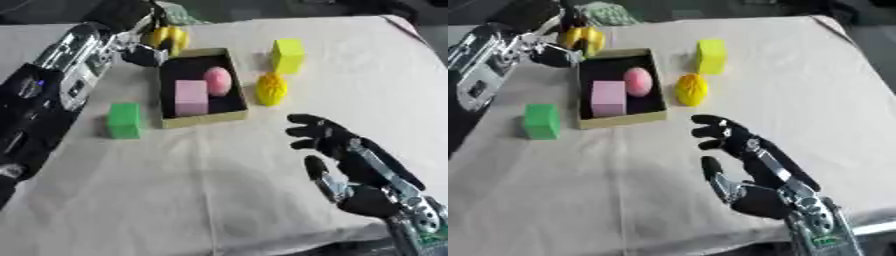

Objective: Pick up objects on the table and place them in the box.

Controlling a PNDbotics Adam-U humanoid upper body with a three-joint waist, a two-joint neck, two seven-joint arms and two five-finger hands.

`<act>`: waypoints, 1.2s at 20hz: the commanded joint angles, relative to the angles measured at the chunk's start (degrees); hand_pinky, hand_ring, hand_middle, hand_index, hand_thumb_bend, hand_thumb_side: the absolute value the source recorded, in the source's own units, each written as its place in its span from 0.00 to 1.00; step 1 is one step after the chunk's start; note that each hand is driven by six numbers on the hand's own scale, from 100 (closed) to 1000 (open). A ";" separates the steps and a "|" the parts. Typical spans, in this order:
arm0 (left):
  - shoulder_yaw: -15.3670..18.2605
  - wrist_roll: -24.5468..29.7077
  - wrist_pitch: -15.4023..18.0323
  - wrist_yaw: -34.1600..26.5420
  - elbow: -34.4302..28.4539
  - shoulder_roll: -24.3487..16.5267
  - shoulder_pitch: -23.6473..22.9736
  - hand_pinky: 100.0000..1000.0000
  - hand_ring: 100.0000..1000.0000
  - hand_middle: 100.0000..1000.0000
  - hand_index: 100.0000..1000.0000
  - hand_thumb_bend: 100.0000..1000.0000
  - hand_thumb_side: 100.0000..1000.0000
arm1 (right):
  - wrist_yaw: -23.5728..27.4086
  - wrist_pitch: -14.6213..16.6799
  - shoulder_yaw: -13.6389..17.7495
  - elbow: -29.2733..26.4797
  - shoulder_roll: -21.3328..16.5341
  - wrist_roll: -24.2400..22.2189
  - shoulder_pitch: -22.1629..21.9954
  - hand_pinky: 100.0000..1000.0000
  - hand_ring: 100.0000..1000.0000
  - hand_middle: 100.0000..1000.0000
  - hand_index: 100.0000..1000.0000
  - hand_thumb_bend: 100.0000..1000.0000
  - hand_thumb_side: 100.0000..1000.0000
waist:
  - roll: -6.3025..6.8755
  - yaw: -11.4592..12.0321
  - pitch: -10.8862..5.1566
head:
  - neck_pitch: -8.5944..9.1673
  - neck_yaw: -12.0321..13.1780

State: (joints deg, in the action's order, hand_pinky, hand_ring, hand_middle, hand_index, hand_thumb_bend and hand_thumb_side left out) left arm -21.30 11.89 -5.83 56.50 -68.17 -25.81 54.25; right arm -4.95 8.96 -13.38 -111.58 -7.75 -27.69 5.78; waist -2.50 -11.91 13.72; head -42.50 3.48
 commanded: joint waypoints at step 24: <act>-2.07 5.08 3.03 -6.27 -10.33 -4.90 0.51 0.76 0.69 0.69 0.89 0.04 0.18 | 0.13 -0.07 0.36 -0.63 -0.34 -0.11 0.87 0.81 0.89 0.92 0.80 0.00 0.34 | 0.91 0.70 -0.84 | 1.28 -1.16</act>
State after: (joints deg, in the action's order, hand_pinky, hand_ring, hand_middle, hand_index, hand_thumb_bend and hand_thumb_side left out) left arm -23.27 15.41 -3.21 51.72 -75.03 -28.05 53.83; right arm -4.48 8.82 -13.42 -111.58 -7.36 -27.97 6.47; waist -1.58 -11.15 14.05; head -41.69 2.80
